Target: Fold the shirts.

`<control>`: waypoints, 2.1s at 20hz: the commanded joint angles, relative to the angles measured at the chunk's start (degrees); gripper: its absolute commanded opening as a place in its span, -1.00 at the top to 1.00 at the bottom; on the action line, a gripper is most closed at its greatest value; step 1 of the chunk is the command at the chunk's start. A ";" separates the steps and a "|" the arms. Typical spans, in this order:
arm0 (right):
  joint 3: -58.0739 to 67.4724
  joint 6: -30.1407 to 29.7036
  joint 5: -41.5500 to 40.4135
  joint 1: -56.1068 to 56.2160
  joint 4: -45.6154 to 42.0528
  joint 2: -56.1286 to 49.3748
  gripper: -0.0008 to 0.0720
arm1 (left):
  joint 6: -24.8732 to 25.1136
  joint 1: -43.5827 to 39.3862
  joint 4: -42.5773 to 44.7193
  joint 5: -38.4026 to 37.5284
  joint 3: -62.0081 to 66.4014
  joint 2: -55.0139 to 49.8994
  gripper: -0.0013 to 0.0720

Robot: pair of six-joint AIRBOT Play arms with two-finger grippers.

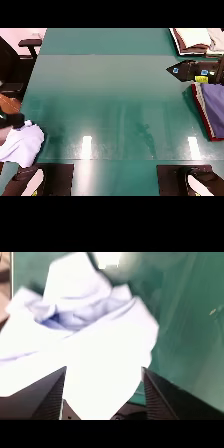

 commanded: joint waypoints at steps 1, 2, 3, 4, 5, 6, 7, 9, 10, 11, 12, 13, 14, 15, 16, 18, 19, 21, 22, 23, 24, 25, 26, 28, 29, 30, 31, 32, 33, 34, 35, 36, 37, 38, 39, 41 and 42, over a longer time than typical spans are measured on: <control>0.07 0.02 0.02 0.04 0.00 0.04 0.93 | -0.90 0.87 3.43 3.61 -11.72 0.52 -0.54; 0.07 0.02 -0.02 0.04 0.00 0.04 0.93 | -1.03 0.87 3.43 4.68 -13.31 0.52 -0.54; 0.07 0.02 -0.02 0.04 0.00 0.04 0.93 | -1.97 0.87 3.50 5.27 -14.12 0.52 -0.54; 0.07 0.02 -0.04 0.04 0.00 0.04 0.93 | -2.47 0.87 3.50 5.55 -14.25 0.52 -0.54; 0.07 0.02 -0.04 0.04 0.00 0.04 0.93 | -3.39 0.87 3.50 5.51 -14.12 0.52 -0.53; 0.07 0.02 -0.04 0.04 0.00 0.04 0.93 | -3.96 0.87 3.50 5.42 -14.03 0.52 -0.21; 0.07 0.02 -0.20 0.04 0.00 0.04 0.93 | -3.85 0.87 3.48 4.87 -13.86 0.52 0.48; 0.09 0.02 -0.76 0.04 0.00 0.07 0.93 | -4.31 0.87 3.34 4.63 -12.33 0.61 0.88; 0.09 0.02 -1.55 0.02 0.02 0.13 0.93 | -4.83 0.87 3.13 4.26 -10.29 1.05 0.91; 0.15 0.02 -2.71 -0.09 0.02 0.61 0.93 | -4.94 0.87 2.45 4.15 -7.37 1.86 0.91; 0.87 0.00 -3.41 -0.09 -0.02 1.01 0.93 | -4.94 0.87 1.07 4.22 -3.15 3.21 0.91; 2.82 0.00 -3.30 -0.13 -0.04 0.96 0.93 | -4.98 0.55 -0.31 4.22 2.10 4.76 0.91; 5.31 0.00 -2.91 -0.13 -0.02 0.70 0.93 | -5.33 -0.33 -1.84 4.00 7.67 5.95 0.91; 8.28 0.00 -2.95 -0.11 -0.02 0.22 0.93 | -5.33 -1.62 -4.35 3.72 14.10 6.62 0.92; 11.23 0.00 -2.93 -0.11 -0.04 -0.48 0.93 | -5.31 -3.17 -7.48 3.43 20.02 6.64 0.92; 16.94 0.00 -2.97 -0.11 -0.04 -2.05 0.93 | -5.29 -7.78 -14.71 4.61 30.16 6.58 0.92; 19.50 -0.02 -2.95 -0.11 -0.07 -2.91 0.93 | -5.25 -10.54 -17.73 6.19 33.51 6.58 0.92; 24.02 -0.02 -2.78 -0.11 -0.52 -4.61 0.93 | -5.18 -17.00 -21.46 9.70 37.92 6.10 0.92; 26.38 -0.02 -2.19 -0.11 -1.79 -5.44 0.93 | -5.20 -20.15 -21.84 9.99 39.54 5.22 0.92; 28.59 0.00 -1.14 -0.11 -2.64 -6.34 0.93 | -5.20 -23.39 -22.14 9.75 41.05 3.74 0.92; 30.73 0.00 -0.13 -0.13 -3.48 -7.17 0.93 | -5.18 -26.18 -22.53 9.86 42.14 1.97 0.92; 33.05 0.00 1.05 -0.11 -4.68 -7.98 0.93 | -5.18 -29.35 -22.60 9.99 42.95 -0.28 0.92; 35.17 0.00 2.34 -0.11 -4.72 -8.72 0.93 | -5.09 -33.00 -22.58 10.23 43.47 -3.08 0.92; 38.58 0.00 4.17 -0.11 -5.03 -9.90 0.93 | -4.66 -40.79 -22.58 11.58 43.50 -8.98 0.92; 39.93 0.00 4.98 -0.11 -5.64 -10.40 0.93 | -4.39 -45.13 -22.43 12.33 43.50 -12.50 0.92; 41.16 0.00 5.75 -0.11 -6.29 -10.88 0.93 | -3.10 -49.05 -22.45 13.07 43.50 -15.89 0.92; 42.01 0.00 6.32 -0.13 -6.29 -11.21 0.93 | -1.68 -53.11 -22.47 14.73 43.50 -19.61 0.92; 42.34 0.00 6.47 -0.11 -6.27 -11.21 0.93 | -0.24 -56.43 -22.56 17.14 43.52 -22.88 0.92; 42.34 0.00 6.51 -0.11 -6.16 -11.17 0.93 | 1.16 -59.52 -22.71 20.04 43.78 -26.23 0.91; 42.32 0.02 6.71 -0.11 -6.19 -11.17 0.93 | 1.88 -61.57 -22.71 22.08 44.92 -29.29 0.91; 42.32 0.02 7.26 -0.11 -6.19 -11.17 0.93 | 2.69 -62.86 -22.88 23.30 46.97 -32.24 0.91; 42.32 0.02 8.13 -0.11 -6.16 -11.17 0.93 | 2.86 -63.10 -22.86 23.71 49.07 -34.42 0.90; 42.32 0.02 9.09 -0.13 -6.19 -11.17 0.93 | 2.91 -62.55 -22.49 23.67 51.39 -36.00 0.89; 42.32 0.02 9.88 -0.11 -6.19 -11.17 0.93 | 3.74 -61.48 -21.81 23.67 53.09 -36.61 0.32; 42.32 0.02 10.49 -0.11 -6.16 -11.19 0.93 | 4.11 -59.76 -21.03 23.47 54.34 -36.59 -0.54; 42.27 0.02 11.02 -0.11 -6.16 -11.19 0.93 | 4.11 -54.97 -19.98 19.52 56.26 -35.98 -0.51; 42.27 0.02 11.32 -0.11 -6.14 -11.15 0.93 | 4.09 -51.58 -19.80 15.61 56.41 -35.50 -0.51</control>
